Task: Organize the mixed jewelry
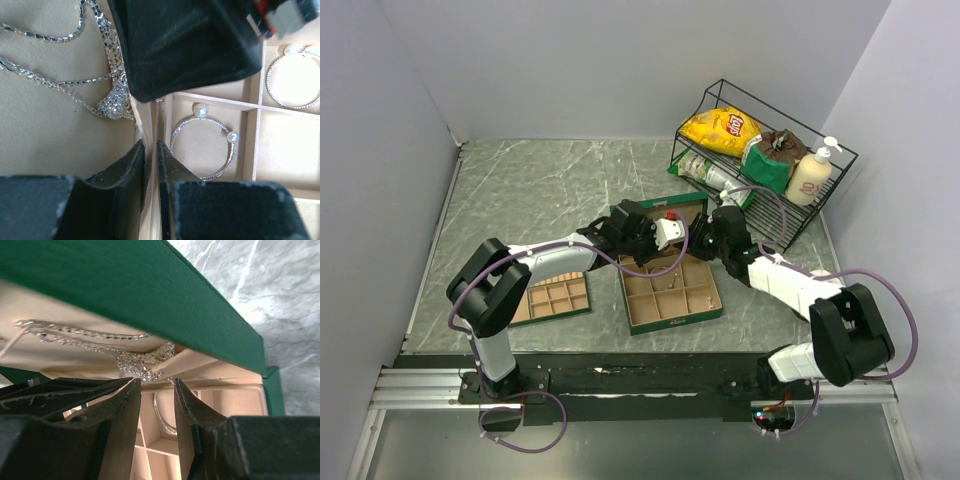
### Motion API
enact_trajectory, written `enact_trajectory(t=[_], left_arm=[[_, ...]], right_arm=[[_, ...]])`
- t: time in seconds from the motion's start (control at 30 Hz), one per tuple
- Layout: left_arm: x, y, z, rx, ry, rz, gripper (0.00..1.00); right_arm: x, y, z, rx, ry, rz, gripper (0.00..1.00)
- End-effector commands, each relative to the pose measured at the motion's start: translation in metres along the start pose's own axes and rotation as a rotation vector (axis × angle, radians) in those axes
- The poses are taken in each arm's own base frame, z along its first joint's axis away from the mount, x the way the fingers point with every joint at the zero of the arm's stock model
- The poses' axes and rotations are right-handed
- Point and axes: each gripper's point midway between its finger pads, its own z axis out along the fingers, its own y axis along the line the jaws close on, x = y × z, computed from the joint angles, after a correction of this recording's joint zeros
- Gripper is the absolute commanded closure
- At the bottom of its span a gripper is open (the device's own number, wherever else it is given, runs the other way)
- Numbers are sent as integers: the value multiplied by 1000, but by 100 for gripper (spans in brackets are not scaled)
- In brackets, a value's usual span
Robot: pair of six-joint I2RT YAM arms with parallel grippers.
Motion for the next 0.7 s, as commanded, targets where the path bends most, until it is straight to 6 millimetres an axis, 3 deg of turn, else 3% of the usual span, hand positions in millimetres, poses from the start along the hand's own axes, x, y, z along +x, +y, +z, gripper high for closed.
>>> enact_trajectory(t=[0.0,0.3,0.67], left_arm=[[-15,-7,5,38,-31,7,80],[-15,-7,6,41,-29,8,81],[-13,-8,4,41,-21,6,82]], right_arm=[[-9,20,5,-76,-20,7,60],[-10,22,13,-91,-17,-10,61],[-14,28,12,-113,-21,-30,89]])
